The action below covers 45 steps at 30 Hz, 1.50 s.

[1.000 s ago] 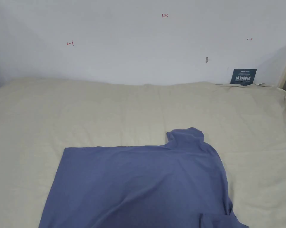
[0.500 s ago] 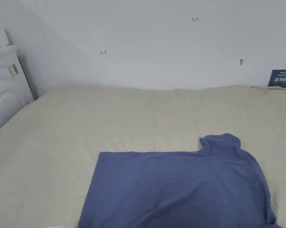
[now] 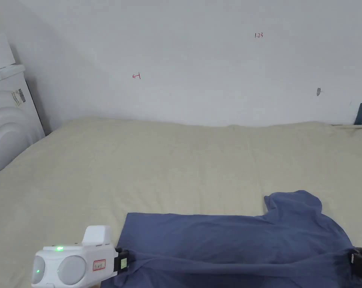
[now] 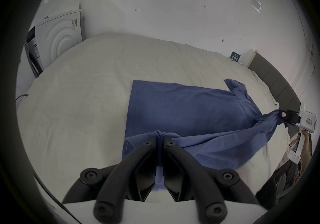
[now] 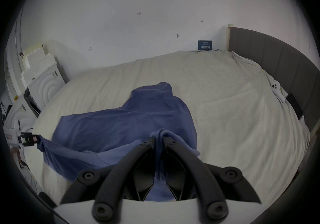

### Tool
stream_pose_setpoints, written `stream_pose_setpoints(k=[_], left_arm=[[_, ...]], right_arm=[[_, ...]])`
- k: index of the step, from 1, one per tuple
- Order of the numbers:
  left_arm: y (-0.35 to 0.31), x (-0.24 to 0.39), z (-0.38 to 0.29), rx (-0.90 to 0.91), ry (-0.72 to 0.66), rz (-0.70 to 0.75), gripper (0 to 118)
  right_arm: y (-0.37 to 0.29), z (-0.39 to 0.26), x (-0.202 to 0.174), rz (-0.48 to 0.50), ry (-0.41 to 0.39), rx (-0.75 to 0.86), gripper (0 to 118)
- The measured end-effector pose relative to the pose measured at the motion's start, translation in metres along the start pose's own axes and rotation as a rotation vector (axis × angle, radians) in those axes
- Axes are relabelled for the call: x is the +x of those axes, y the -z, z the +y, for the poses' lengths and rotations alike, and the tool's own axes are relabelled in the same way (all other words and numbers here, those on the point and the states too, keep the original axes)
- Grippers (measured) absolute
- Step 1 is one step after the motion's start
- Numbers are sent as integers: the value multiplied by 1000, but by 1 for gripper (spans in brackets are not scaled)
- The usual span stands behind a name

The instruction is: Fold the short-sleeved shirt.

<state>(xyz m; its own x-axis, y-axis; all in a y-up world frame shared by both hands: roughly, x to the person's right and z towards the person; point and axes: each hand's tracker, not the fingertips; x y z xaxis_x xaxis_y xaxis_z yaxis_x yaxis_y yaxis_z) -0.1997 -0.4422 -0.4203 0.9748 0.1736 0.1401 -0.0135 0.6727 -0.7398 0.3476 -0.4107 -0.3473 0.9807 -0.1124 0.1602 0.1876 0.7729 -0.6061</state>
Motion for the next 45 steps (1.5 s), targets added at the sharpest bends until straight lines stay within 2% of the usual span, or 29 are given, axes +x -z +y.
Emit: stream_pose_setpoints(k=[6,14,15,16,17,18,19,20,22,25,27,29,31,33,37,39,40,41,42,43,45], left_arm=[[68,1,35,-80,74,38,6],[121,3,36,-152,84,60,7],[121,3,33,-140,76,59,13],[120,2,30,-126,71,54,31],[118,1,30,-111,71,58,50],[109,-1,29,-70,53,68,66],[96,-3,30,-13,32,109,76],[77,-6,34,30,41,111,76],[35,-6,43,119,59,104,79],[-45,6,48,300,129,57,87],[-96,20,43,408,107,47,95],[-138,31,35,493,77,-46,96],[-172,42,25,568,48,-82,95],[-200,53,17,634,29,-108,95],[-233,65,0,678,34,-165,95],[-243,70,-12,693,36,-193,90],[-244,72,-17,695,39,-174,84],[-248,74,-23,691,56,-147,73],[-251,76,-31,693,73,-96,44],[-252,76,-37,704,90,-86,24],[-251,77,-46,670,101,-67,13]], right_arm=[[73,15,3,-38,-32,-97,7],[113,6,13,-51,-24,-135,8],[114,4,13,-52,-27,-139,12],[114,3,14,-45,-31,-134,26],[115,1,18,-46,-46,-121,47],[106,3,17,-78,-94,-89,75],[91,4,15,-97,-138,12,88],[69,6,14,-112,-175,125,91],[27,15,13,-67,-186,258,94],[-41,27,7,-3,-141,381,94],[-82,27,2,46,-71,443,94],[-116,26,-5,113,-37,458,94],[-148,20,-16,81,-14,489,94],[-175,13,-25,133,-19,501,94],[-205,0,-40,138,-55,488,94],[-216,-8,-46,128,-59,497,93],[-219,-12,-48,130,-65,498,92],[-221,-16,-51,126,-70,495,89],[-223,-22,-53,119,-73,488,76],[-225,-26,-55,118,-79,474,57],[-227,-37,-58,115,-92,473,9]])
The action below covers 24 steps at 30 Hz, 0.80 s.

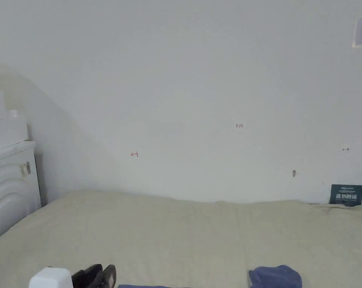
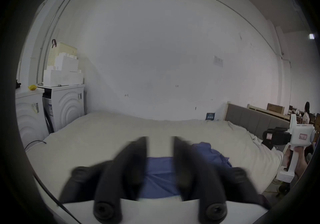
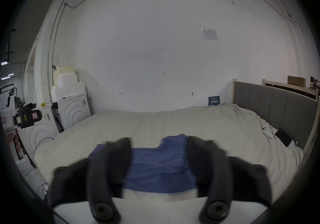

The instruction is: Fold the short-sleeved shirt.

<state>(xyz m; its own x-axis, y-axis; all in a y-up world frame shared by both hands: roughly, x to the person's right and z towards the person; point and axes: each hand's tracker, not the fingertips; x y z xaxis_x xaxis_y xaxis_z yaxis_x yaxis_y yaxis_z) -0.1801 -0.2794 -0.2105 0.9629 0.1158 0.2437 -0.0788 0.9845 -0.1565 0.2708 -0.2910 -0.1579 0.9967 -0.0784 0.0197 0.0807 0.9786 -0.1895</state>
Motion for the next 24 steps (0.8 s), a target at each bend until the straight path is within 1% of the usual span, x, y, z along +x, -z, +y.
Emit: stream_pose_setpoints(k=[1,2,3,4,7,8,10,11,12,13,14,15,16,17,18,20,22,24], left_arm=[[-3,0,-6,-25,-25,16,4],[-5,-1,-12,-40,-70,-4,1],[-6,-3,-17,-63,-92,-37,1],[-9,-2,-24,-59,-108,-18,1],[-16,-2,-38,-79,-87,-12,1],[-17,-2,-43,-77,-80,-6,1],[-15,-3,-46,-119,-89,12,1],[-17,-4,-49,-135,-103,31,1],[-17,-8,-53,-130,-107,2,1],[-18,-9,-57,-84,-114,-50,1],[-19,-11,-60,-36,-128,-70,1],[-21,-10,-61,-65,-127,-50,3],[-19,-9,-61,-88,-127,-36,5],[-17,-9,-64,-126,-92,-27,5],[-16,-10,-67,-130,-72,-13,5],[-13,-12,-73,-173,-55,20,5],[-4,-18,-85,-172,-40,29,5],[13,-25,-102,-214,-46,67,5]], right_arm=[[-1,-3,-3,-3,-10,-6,4],[-2,-7,-6,-11,-22,-20,3],[-3,-10,-8,-9,-24,-25,2],[-5,-13,-9,-12,-17,-37,2],[-6,-24,-10,4,44,-52,2],[-6,-26,-8,13,79,-68,2],[-5,-33,-8,-3,156,-85,2],[-6,-36,-4,23,203,-90,2],[-7,-41,-1,41,264,-81,2],[-7,-44,1,58,316,-73,2],[-7,-49,5,98,365,-65,2],[-5,-52,7,123,395,-99,2],[-7,-53,8,90,407,-110,3],[-9,-58,7,75,384,-62,3],[-10,-60,7,95,334,-37,3],[-10,-60,3,59,324,-70,3],[-4,-62,4,123,297,-105,3],[-3,-63,0,92,294,-94,3]])
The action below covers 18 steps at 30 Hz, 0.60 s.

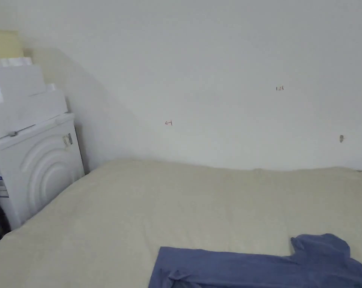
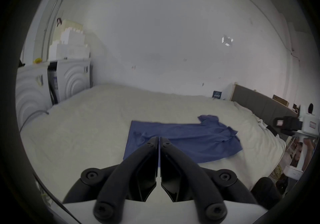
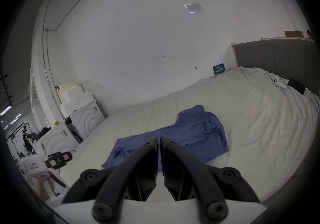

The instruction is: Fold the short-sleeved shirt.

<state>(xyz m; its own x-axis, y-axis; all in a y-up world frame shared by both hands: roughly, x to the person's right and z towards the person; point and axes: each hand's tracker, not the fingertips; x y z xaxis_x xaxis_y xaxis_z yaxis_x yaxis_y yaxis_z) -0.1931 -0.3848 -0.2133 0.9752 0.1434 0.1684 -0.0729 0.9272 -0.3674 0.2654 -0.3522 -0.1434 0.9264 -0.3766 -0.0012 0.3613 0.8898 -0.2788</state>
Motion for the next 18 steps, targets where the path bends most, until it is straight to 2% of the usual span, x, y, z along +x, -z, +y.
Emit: stream_pose_setpoints(k=[2,3,5,6,9,13,18], left_arm=[[24,-10,-18,-71,-89,-12,8],[38,-16,-28,-91,-120,-7,23],[64,-24,-42,-135,-125,35,68],[78,-28,-48,-130,-96,40,85],[118,-37,-62,-189,-53,51,87],[166,-47,-70,-260,25,90,87],[205,-62,-86,-367,-52,123,80]], right_arm=[[7,0,3,14,-8,-44,3],[10,-2,5,18,-5,-43,3],[16,-4,8,27,-8,-86,3],[19,-6,9,15,-23,-96,3],[28,-11,14,-25,-53,-142,3],[40,-14,24,-51,-27,-179,3],[51,-20,37,-103,-29,-215,3]])
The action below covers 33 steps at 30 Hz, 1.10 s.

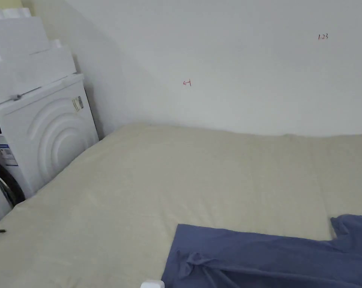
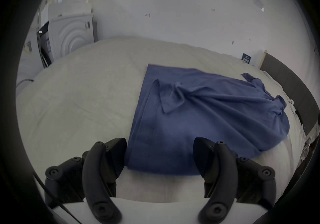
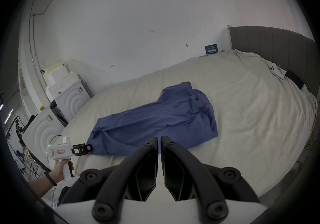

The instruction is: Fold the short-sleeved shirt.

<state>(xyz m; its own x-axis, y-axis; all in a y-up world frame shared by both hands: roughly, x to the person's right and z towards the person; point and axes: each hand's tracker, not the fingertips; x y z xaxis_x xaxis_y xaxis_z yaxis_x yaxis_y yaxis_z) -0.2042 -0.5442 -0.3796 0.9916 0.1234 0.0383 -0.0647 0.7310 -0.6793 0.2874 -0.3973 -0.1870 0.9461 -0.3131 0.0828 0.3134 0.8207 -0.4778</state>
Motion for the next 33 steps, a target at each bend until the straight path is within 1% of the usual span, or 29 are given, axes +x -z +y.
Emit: stream_pose_setpoints(k=[1,2,4,5,6,7,8,10,11,12,13,14,16,18,19,20,21,22,23,24,25,26,27,29,30,31,32,33], left_arm=[[4,2,0,-28,-2,-1,76],[3,6,0,-11,49,41,68],[-2,15,2,7,91,42,16],[-3,20,4,12,130,4,11],[1,27,4,-14,167,-20,11],[4,34,4,-34,212,69,11],[8,34,5,-48,209,52,11],[12,28,9,-74,163,37,11],[11,26,10,-81,143,27,11],[10,26,10,-77,152,28,11],[10,27,11,-77,164,28,11],[10,28,9,-73,195,31,11],[10,28,10,-73,187,36,11],[11,28,8,-74,176,41,11],[11,29,8,-71,172,42,11],[11,29,6,-66,173,47,11],[11,29,5,-61,178,50,11],[11,30,5,-59,179,53,11],[11,31,5,-58,184,57,11],[10,32,6,-58,189,62,11],[9,34,6,-57,194,66,11],[9,34,6,-57,196,67,11],[9,33,7,-58,195,66,11],[9,28,12,-71,158,47,11],[7,24,16,-84,114,27,11],[4,23,20,-91,83,21,11],[0,22,24,-107,55,16,12],[-3,21,27,-104,46,16,11]], right_arm=[[2,-1,2,-7,1,-10,3],[4,-2,5,-13,4,-21,3],[8,-6,9,-26,10,-31,5],[10,-7,11,-31,13,-41,6],[13,-9,14,-36,12,-50,7],[15,-10,16,-40,10,-56,9],[16,-11,18,-44,4,-59,13],[22,-12,25,-89,-25,-48,45],[29,-12,31,-137,-28,-37,62],[37,-11,38,-180,-37,-34,77],[50,-10,48,-215,-29,-60,84],[64,-8,58,-246,-4,-79,84],[95,-5,78,-265,29,-116,84],[127,-5,95,-323,34,-148,82],[141,-8,102,-332,53,-152,75],[154,-10,108,-352,76,-196,63],[167,-15,113,-344,97,-260,61],[173,-23,113,-319,118,-265,61],[178,-31,110,-332,100,-256,61],[173,-32,101,-368,11,-205,60],[170,-31,95,-381,-9,-199,57],[167,-31,90,-370,-6,-199,50],[166,-30,90,-355,-5,-194,39],[169,-27,89,-354,-3,-203,34],[169,-24,89,-351,-7,-208,17],[168,-23,90,-327,-4,-202,11],[168,-20,90,-284,3,-205,11],[167,-17,85,-337,-22,-201,11]])
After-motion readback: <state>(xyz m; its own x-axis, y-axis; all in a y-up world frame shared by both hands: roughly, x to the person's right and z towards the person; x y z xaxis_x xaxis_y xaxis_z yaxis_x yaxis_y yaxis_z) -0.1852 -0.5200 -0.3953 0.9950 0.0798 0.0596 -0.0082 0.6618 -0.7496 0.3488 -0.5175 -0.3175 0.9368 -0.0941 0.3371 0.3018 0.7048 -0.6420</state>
